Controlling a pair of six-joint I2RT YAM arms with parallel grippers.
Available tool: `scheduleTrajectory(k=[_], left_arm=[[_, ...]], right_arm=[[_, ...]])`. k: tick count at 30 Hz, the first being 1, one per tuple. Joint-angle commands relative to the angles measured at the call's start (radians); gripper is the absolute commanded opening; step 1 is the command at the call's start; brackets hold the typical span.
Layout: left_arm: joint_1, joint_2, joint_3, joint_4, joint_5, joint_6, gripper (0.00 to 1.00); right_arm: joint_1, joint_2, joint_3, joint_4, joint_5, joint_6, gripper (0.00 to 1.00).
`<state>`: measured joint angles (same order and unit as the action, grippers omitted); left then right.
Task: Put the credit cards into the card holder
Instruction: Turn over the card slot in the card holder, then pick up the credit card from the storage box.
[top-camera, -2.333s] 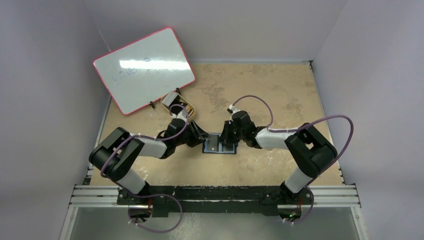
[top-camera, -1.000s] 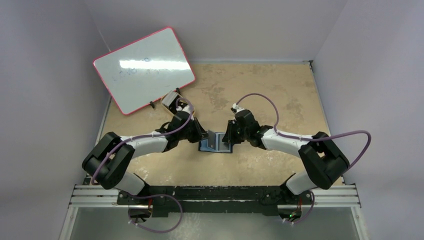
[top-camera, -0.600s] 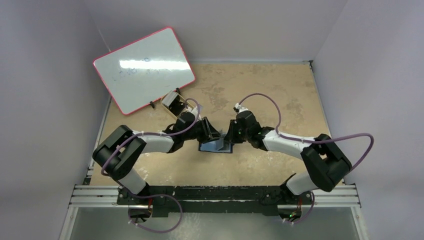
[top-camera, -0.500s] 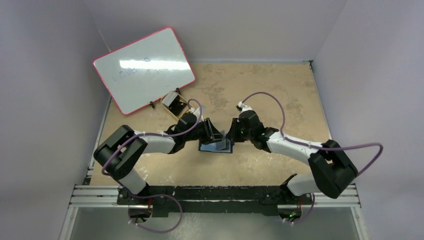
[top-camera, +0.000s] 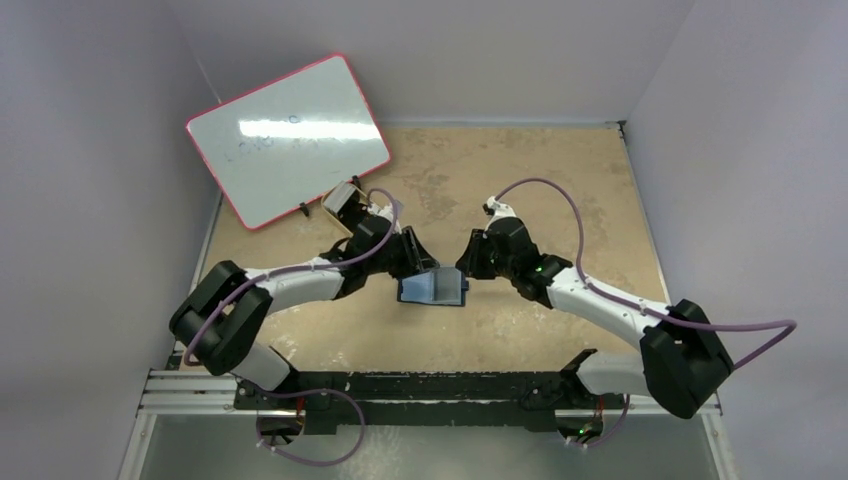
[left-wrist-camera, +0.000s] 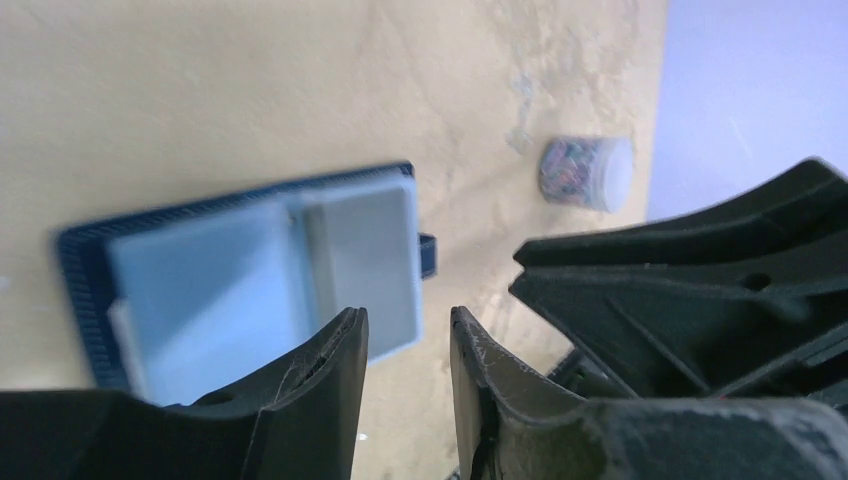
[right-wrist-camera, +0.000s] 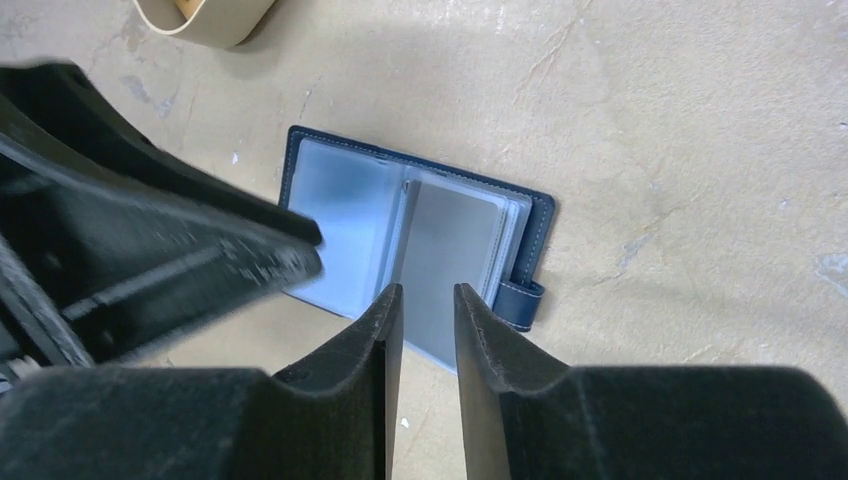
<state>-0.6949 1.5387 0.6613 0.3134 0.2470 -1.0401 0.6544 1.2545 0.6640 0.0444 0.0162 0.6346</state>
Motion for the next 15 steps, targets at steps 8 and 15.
scheduleTrajectory(k=[8, 15], left_arm=[[0.183, -0.137, 0.330, -0.648, -0.407, 0.408, 0.42], [0.219, 0.001, 0.554, -0.804, -0.663, 0.601, 0.56]], right_arm=[[0.005, 0.020, 0.056, 0.053, -0.076, -0.015, 0.33], [0.005, 0.009, 0.064, 0.054, -0.096, -0.038, 0.35]])
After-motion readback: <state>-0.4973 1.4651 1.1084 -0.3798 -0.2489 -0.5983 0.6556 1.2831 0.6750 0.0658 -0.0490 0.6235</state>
